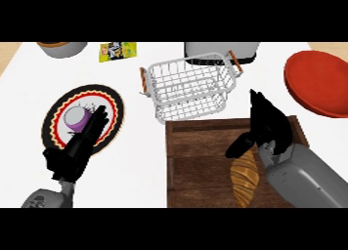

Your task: Pick the croissant from the tray and place it in the tiered basket

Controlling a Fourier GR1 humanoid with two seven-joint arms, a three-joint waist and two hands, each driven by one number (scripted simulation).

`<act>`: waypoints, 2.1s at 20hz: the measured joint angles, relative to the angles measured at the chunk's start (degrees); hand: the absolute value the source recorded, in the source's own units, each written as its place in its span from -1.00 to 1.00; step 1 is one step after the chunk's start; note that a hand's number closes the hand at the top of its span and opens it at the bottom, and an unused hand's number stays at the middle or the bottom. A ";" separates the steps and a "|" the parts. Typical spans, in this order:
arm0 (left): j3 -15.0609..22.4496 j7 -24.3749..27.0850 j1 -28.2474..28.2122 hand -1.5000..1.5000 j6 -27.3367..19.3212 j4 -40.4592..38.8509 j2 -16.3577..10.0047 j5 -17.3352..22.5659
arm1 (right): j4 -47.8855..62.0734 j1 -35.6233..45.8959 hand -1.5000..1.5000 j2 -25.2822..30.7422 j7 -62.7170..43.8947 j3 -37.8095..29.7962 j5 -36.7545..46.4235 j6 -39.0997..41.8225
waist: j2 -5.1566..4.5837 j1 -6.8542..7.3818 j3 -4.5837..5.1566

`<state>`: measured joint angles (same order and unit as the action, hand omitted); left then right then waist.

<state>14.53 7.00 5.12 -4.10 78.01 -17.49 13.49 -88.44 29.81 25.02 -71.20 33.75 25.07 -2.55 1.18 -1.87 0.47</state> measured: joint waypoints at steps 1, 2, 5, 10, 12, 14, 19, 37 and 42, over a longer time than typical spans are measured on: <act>-0.02 -0.02 0.31 0.00 0.06 -0.26 0.13 0.00 | 0.41 -0.58 -1.00 -0.07 -0.07 -0.07 0.22 0.56 | -0.07 -0.21 -0.01; -0.13 0.25 0.37 0.00 0.18 -0.55 0.18 0.02 | 0.76 -1.15 -1.00 0.09 -0.11 -0.56 0.21 1.10 | -0.13 -0.37 -0.02; -0.04 0.51 0.30 0.00 -0.10 -0.68 0.52 -0.34 | 1.78 -2.72 -1.00 -1.11 -0.15 -1.86 0.81 2.38 | -0.20 -0.38 -0.06; -0.24 0.27 0.98 0.00 0.15 -0.84 0.65 -0.51 | 1.44 -6.65 -1.00 -4.76 -0.14 -3.33 4.12 3.52 | -0.34 -0.26 -0.15; -0.22 0.29 0.29 0.00 0.24 -0.24 0.53 -0.59 | 0.64 -7.74 -1.00 -6.14 -0.14 -4.35 5.93 4.09 | -0.35 0.00 -0.19; -0.70 0.25 0.39 0.00 0.72 -0.17 0.07 -0.36 | 0.58 -9.17 -1.00 -7.30 -0.15 -5.26 7.86 4.59 | -0.41 0.08 -0.19; -1.00 0.81 1.06 0.00 0.83 -0.99 0.69 -0.57 | -0.60 -14.07 -1.00 -9.67 -0.25 -7.38 12.24 5.30 | -0.62 0.14 -0.25; -1.66 0.69 2.66 0.00 2.41 -1.81 2.64 -2.23 | -7.62 -25.34 1.00 -21.74 0.82 -12.07 26.21 8.62 | -1.04 1.56 -0.38; -2.00 -1.42 1.92 0.00 2.61 0.77 3.47 -3.37 | -6.88 -25.20 1.00 -22.89 5.41 -13.88 30.96 7.88 | -0.94 1.72 -0.27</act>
<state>12.54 5.58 7.05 -1.49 78.77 -14.02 10.12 -95.31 4.61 2.14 -65.79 19.87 56.03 5.33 0.24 -0.15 0.21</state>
